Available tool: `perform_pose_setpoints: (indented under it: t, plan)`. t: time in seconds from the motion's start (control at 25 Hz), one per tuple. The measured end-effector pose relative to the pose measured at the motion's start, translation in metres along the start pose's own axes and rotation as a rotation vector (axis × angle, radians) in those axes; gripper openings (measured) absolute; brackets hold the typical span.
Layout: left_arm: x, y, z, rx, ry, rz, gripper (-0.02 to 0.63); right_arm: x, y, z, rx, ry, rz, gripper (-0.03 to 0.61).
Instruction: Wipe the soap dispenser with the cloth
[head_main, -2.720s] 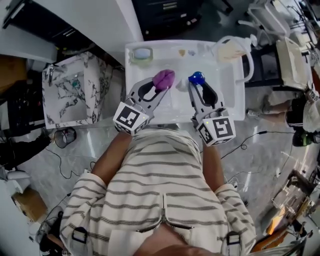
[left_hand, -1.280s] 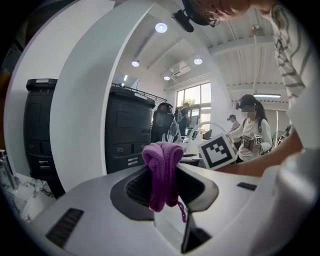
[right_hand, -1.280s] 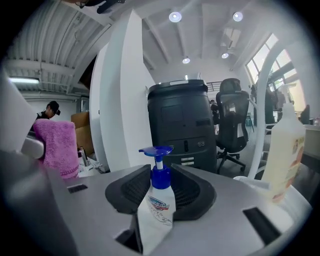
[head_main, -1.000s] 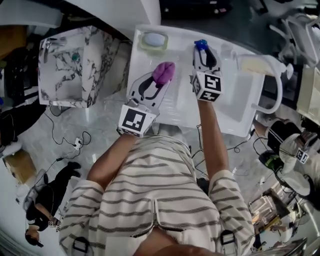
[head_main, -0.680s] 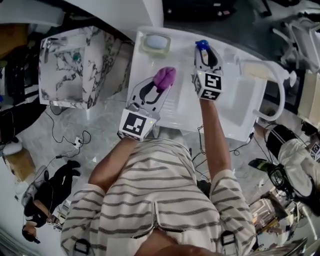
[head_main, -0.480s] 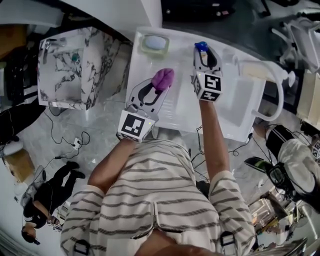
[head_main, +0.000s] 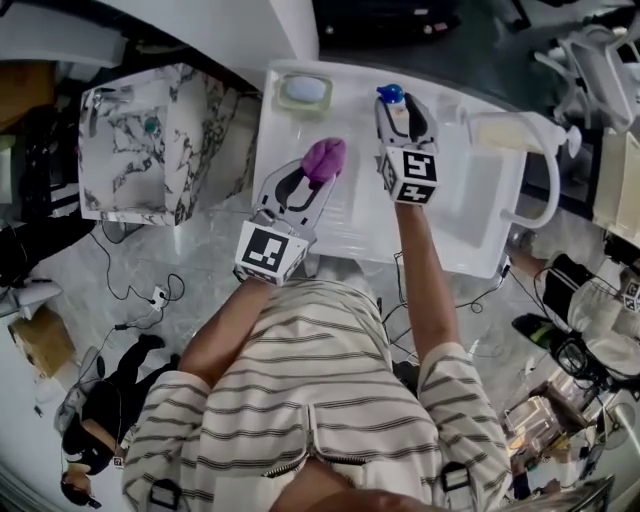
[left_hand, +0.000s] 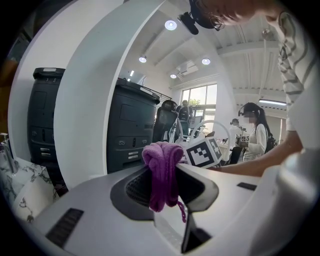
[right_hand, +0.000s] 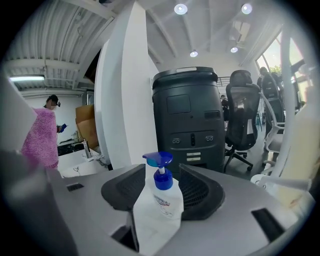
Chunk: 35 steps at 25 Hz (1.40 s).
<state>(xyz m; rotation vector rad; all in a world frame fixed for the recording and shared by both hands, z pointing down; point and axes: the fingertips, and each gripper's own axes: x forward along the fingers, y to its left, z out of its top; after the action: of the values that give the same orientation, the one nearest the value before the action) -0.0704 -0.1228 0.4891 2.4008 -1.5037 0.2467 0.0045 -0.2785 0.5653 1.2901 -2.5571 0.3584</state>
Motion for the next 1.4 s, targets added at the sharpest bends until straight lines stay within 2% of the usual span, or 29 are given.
perform_pose_setpoints:
  t: [0.12,0.24,0.6,0.8,1.4]
  plan:
    - [-0.008,-0.002,0.001,-0.012,-0.002,0.009,0.117,-0.020,0.004,0.001,0.015,-0.009,-0.014,0.202]
    - [-0.010,-0.003,0.006,-0.012,-0.018,0.004,0.117,-0.041,0.009,0.011,0.042,-0.046,-0.031,0.168]
    - [-0.024,-0.013,0.028,0.028,-0.056,-0.034,0.116,-0.110,0.039,0.045,0.081,-0.134,-0.074,0.018]
    - [-0.035,-0.018,0.042,0.043,-0.089,-0.056,0.117,-0.142,0.058,0.064,0.081,-0.162,-0.094,0.009]
    - [-0.046,-0.036,0.069,0.094,-0.166,-0.098,0.117,-0.205,0.080,0.098,0.095,-0.250,-0.149,0.008]
